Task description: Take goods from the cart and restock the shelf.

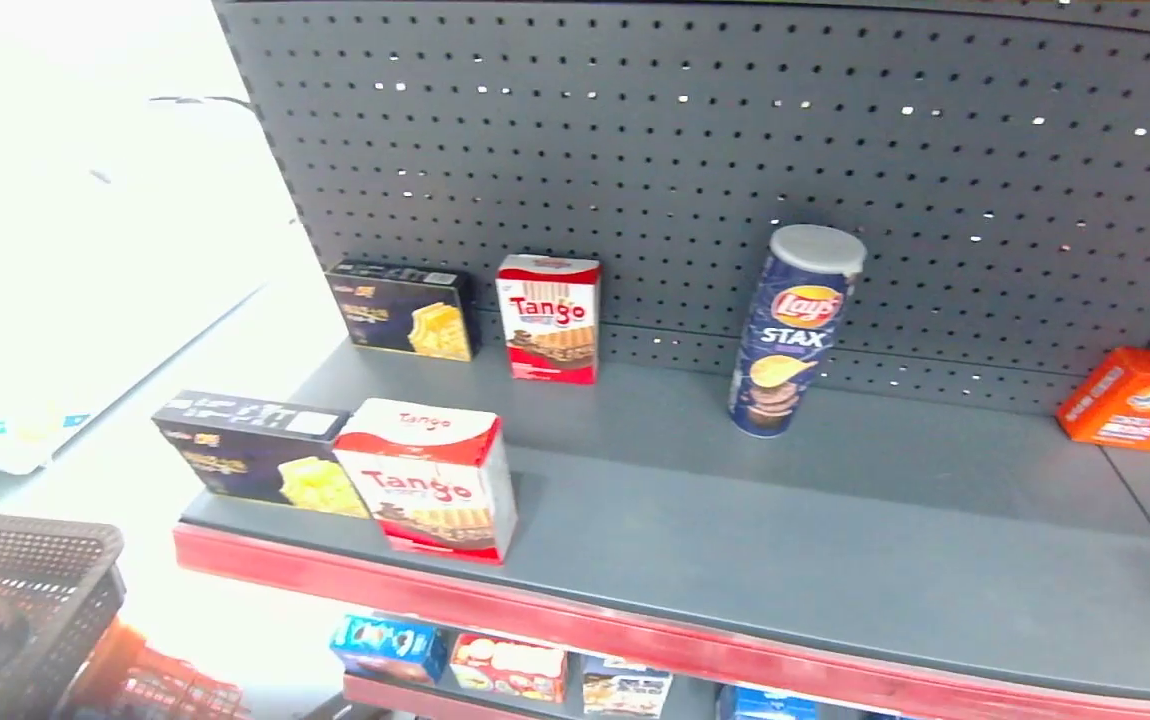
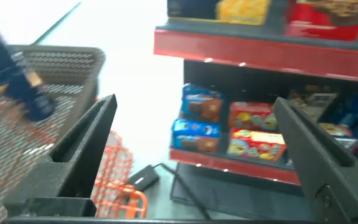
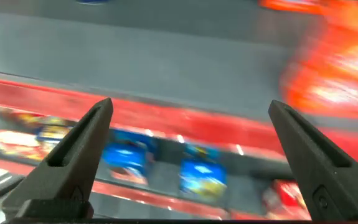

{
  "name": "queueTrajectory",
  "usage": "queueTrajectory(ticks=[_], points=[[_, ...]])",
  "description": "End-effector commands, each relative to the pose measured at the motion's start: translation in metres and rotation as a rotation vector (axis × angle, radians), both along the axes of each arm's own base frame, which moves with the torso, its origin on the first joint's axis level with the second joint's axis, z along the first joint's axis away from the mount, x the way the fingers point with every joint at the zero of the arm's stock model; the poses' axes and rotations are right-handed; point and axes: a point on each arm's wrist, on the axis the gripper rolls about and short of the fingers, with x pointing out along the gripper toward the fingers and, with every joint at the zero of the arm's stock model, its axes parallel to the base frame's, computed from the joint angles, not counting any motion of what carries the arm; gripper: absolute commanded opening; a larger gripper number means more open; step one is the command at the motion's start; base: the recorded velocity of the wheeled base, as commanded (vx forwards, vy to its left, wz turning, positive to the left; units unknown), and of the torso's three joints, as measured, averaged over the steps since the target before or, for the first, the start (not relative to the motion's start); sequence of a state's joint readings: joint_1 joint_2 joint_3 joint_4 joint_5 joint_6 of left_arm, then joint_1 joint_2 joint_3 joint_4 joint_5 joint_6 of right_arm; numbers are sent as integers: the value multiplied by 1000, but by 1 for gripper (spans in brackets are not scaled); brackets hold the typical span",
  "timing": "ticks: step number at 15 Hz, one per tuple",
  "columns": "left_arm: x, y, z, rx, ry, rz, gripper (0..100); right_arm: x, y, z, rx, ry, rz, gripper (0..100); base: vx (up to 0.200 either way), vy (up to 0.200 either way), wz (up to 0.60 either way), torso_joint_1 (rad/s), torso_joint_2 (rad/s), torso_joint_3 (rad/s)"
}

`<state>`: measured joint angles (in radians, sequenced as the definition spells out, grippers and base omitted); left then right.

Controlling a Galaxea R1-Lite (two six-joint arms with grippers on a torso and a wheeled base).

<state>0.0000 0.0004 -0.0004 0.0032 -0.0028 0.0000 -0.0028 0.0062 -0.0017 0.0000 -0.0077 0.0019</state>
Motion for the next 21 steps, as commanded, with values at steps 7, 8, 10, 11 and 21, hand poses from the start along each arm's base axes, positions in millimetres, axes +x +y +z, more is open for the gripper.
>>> queueTrajectory(ticks=[7,8,10,11,21], points=[[0,0,0,0,0,0,100,0,0,0,0,2,1,100,0,0,257,1,0,1],[0,0,0,0,0,0,100,0,0,0,0,2,1,100,0,0,0,0,0,0],[0,0,0,3,0,0,100,0,0,0,0,2,1,100,0,0,0,0,0,0],[0,0,0,5,0,-6,100,0,0,0,-2,2,0,100,0,0,0,0,0,0],[0,0,0,3,0,-5,100,0,0,0,1,2,3,100,0,0,180,-1,1,1]])
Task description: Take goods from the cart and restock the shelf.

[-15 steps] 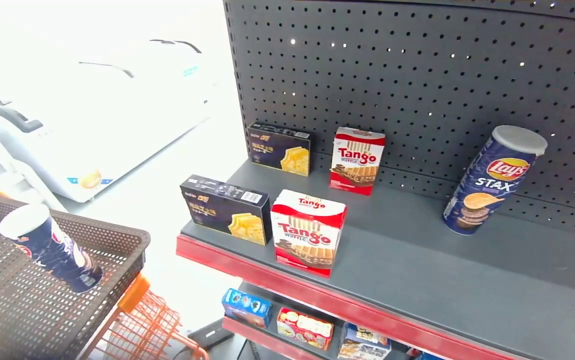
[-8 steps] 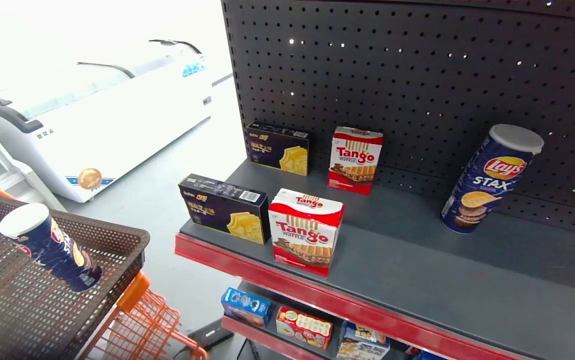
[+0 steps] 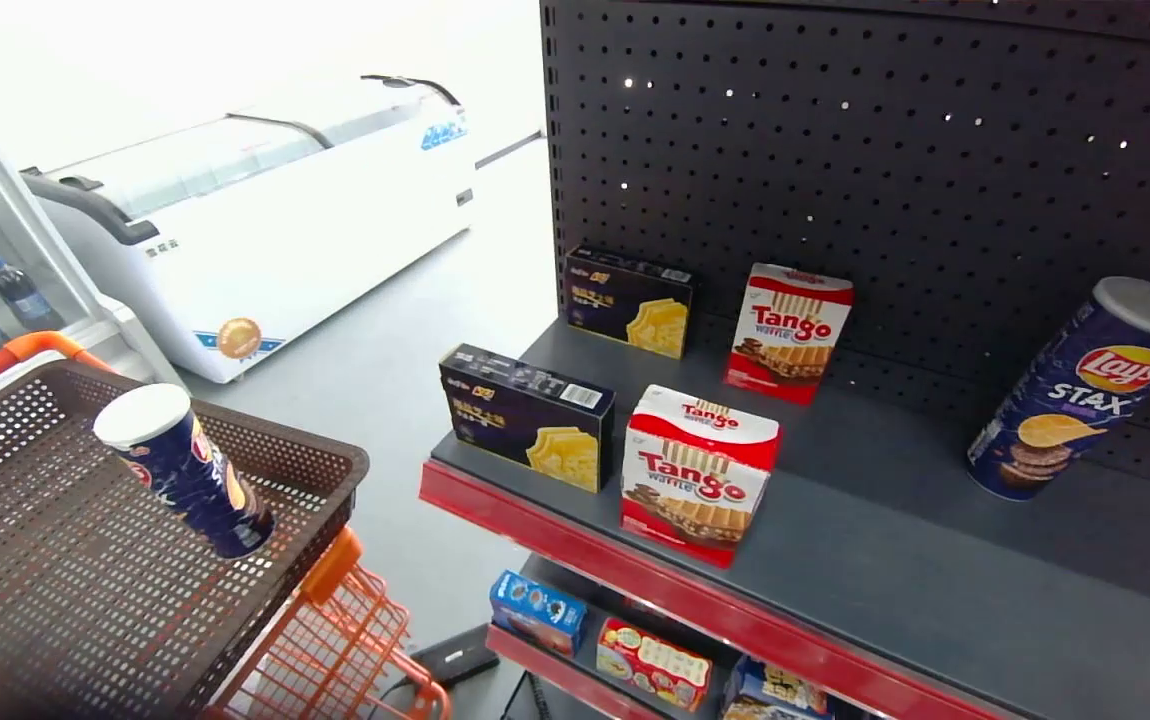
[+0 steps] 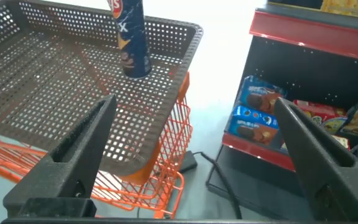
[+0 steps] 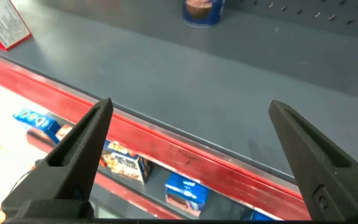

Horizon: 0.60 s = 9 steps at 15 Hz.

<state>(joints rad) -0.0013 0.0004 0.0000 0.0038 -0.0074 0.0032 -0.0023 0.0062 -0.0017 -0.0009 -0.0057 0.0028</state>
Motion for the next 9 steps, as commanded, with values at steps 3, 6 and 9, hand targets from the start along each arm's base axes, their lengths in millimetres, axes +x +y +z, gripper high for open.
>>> queueTrajectory(ticks=[3,6,9], points=[[0,0,1,1,-4,13,100,0,0,0,0,3,0,100,0,0,0,0,0,0],[-9,1,65,19,-29,41,100,0,0,0,0,3,0,100,0,0,0,0,0,0],[35,4,123,32,144,185,100,0,0,0,0,3,0,100,0,0,0,0,0,0]])
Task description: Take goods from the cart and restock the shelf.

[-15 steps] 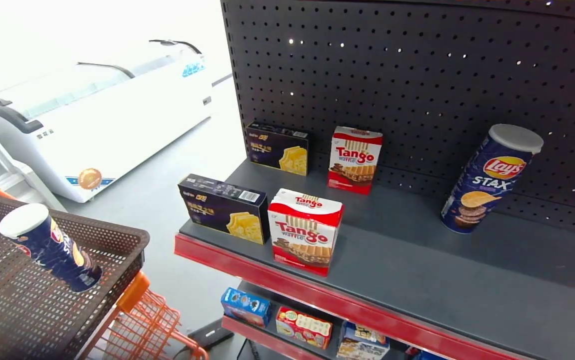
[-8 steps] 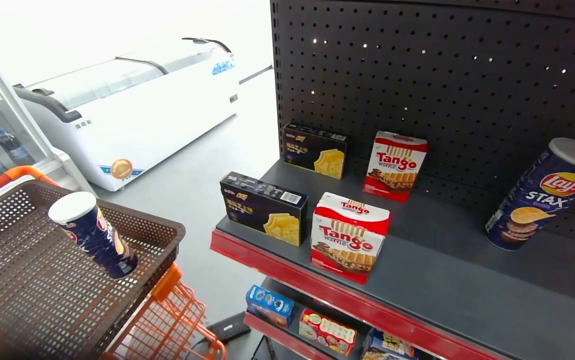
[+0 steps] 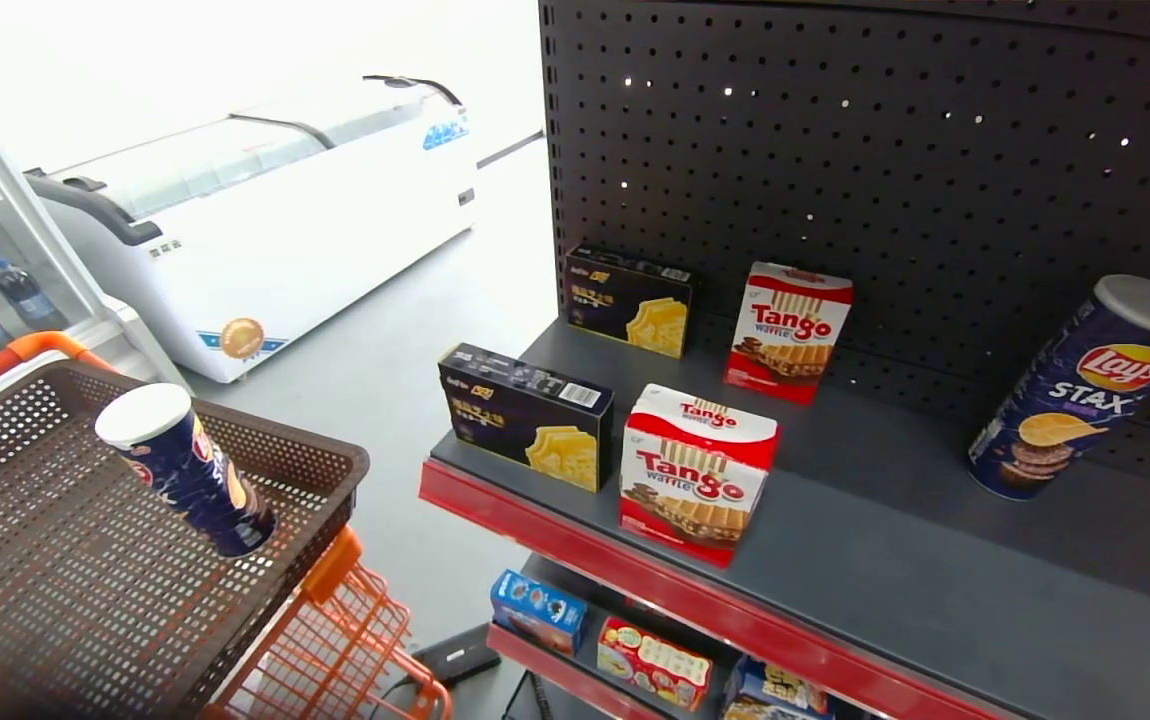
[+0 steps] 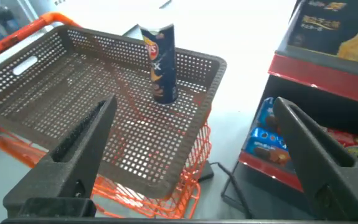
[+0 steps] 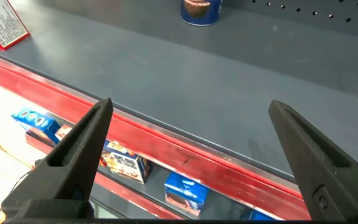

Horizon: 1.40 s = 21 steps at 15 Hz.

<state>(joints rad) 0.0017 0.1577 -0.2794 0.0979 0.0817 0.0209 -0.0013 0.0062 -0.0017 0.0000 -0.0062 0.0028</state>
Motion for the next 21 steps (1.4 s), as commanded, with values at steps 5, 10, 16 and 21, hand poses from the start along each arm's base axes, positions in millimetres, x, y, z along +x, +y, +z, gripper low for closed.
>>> queueTrajectory(ticks=[5,10,16,21], points=[[116,10,52,-13,397,180,100,0,0,0,0,2,0,100,0,0,0,0,0,0],[194,48,11,-34,583,264,100,0,0,0,0,2,0,100,0,0,0,0,0,0],[255,57,-40,-5,440,218,100,0,0,0,0,2,0,100,0,0,0,0,0,0],[301,55,-64,18,345,175,100,0,0,0,0,2,0,100,0,0,0,0,0,0]])
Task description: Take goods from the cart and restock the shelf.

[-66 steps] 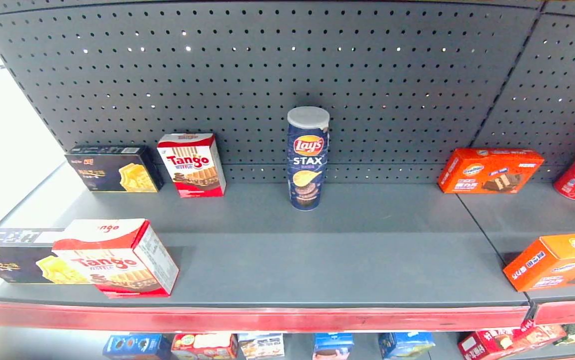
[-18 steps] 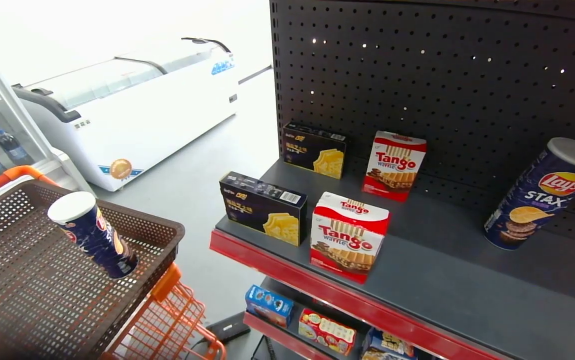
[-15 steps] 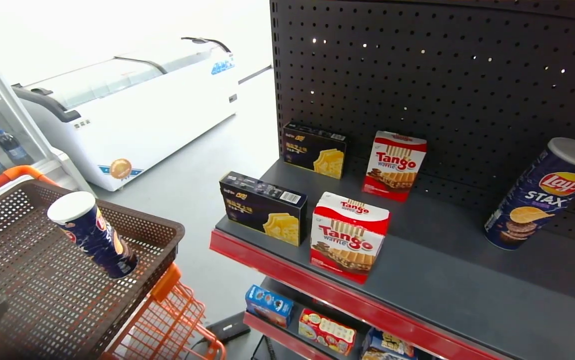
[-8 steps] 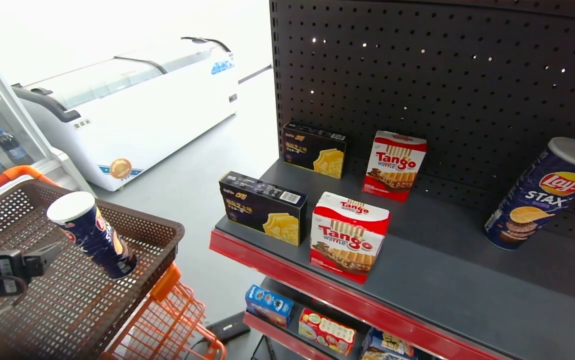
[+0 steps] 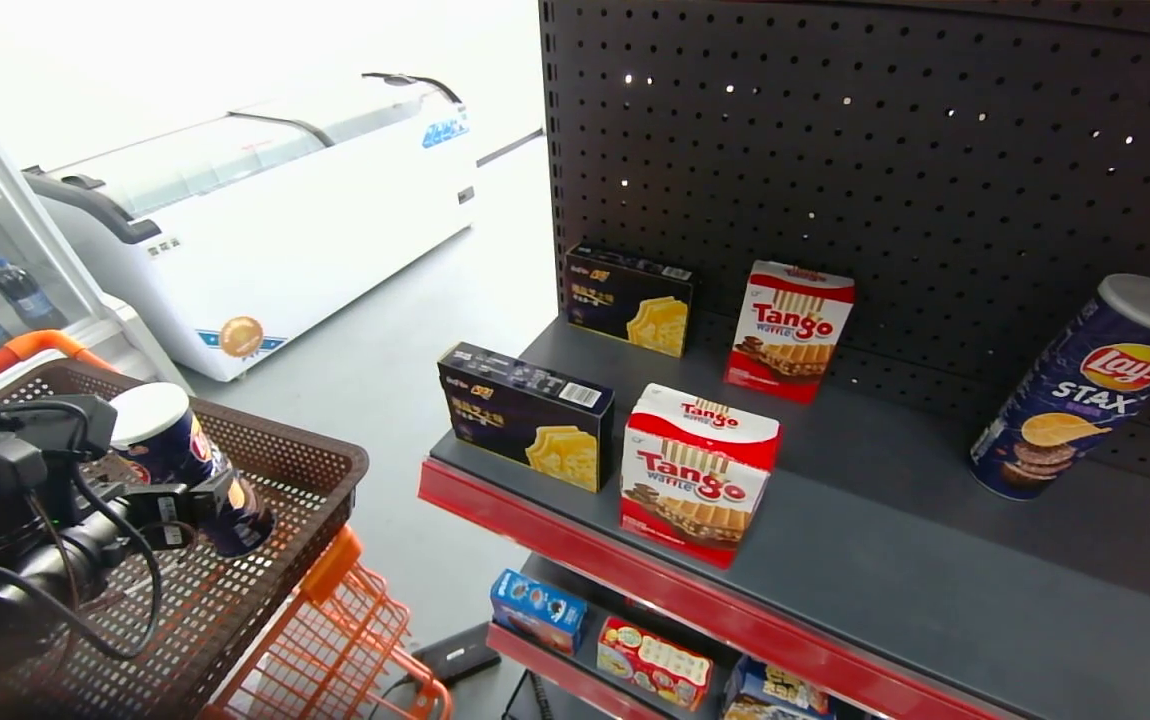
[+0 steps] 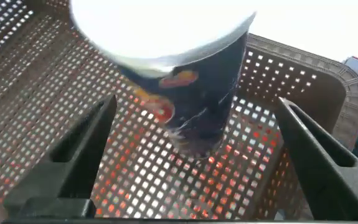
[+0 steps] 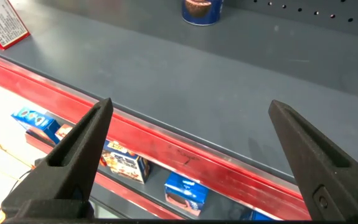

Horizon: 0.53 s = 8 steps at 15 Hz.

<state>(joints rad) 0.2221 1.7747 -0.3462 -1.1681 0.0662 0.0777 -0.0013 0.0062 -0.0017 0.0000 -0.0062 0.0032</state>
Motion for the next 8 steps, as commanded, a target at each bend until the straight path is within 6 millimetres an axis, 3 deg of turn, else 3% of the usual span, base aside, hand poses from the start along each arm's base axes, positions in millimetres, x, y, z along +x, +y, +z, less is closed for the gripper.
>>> queueTrajectory(ticks=[1,8], points=[[25,-1,-26,-9,38,-20,100,0,0,0,0,2,0,100,0,0,0,0,0,0],[61,10,-36,25,-90,-4,100,0,0,0,0,2,0,100,0,0,0,0,0,0]])
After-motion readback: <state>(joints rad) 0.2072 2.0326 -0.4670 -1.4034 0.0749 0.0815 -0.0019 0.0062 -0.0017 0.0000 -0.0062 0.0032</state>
